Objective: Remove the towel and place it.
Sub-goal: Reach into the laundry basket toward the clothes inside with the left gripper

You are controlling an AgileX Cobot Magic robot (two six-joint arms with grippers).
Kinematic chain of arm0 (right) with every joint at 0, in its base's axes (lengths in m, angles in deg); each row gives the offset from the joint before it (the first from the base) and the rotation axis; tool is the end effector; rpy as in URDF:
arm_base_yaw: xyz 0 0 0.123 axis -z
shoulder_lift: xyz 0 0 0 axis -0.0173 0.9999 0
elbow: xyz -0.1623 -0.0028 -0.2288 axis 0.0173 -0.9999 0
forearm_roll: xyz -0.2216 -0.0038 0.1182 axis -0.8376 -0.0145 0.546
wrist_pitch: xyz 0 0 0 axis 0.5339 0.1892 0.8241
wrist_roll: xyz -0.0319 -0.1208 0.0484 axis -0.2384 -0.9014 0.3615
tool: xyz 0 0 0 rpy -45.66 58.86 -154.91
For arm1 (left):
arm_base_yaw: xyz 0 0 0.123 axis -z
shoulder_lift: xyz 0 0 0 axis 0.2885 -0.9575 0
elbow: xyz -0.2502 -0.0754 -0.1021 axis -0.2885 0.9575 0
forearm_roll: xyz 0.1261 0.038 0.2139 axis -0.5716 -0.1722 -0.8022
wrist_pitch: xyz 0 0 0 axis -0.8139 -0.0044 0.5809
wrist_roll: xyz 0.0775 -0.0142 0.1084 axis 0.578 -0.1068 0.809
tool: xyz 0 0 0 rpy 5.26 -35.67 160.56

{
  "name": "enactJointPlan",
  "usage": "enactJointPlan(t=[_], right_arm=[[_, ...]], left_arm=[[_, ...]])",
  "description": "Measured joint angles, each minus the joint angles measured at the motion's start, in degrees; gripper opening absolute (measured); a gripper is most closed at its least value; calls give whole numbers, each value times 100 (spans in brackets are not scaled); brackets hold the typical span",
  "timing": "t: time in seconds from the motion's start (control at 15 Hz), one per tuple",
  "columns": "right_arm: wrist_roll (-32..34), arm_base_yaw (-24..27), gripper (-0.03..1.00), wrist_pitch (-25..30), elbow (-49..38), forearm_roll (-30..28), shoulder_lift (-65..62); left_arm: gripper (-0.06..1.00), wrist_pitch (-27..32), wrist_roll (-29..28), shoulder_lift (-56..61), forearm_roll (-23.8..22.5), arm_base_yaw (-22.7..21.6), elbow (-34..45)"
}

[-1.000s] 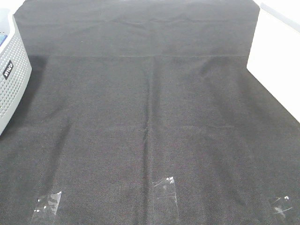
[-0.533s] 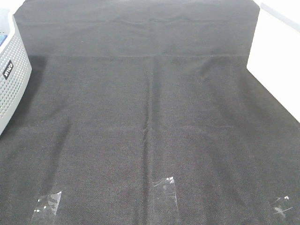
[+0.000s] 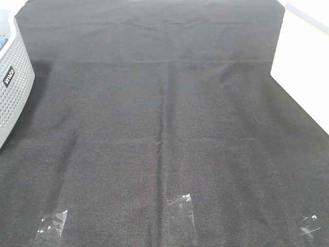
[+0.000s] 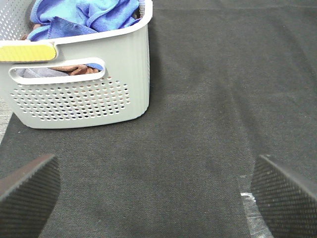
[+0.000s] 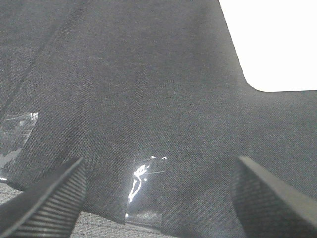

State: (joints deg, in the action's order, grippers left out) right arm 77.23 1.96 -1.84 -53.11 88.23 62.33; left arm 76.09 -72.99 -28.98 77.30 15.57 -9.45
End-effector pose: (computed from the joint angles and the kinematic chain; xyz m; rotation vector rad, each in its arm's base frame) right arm 0.0365 0.0174 0.2390 -0.1438 2.1240 0.0878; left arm 0.0377 -0.0005 0.2585 -0.0034 2.0285 0.0107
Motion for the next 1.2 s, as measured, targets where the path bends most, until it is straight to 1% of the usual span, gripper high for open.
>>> enactJointPlan(t=[1.2], right_arm=[[0,0,77,0,0,0,0]], left_arm=[[99,0,0,0,-6,0,0]])
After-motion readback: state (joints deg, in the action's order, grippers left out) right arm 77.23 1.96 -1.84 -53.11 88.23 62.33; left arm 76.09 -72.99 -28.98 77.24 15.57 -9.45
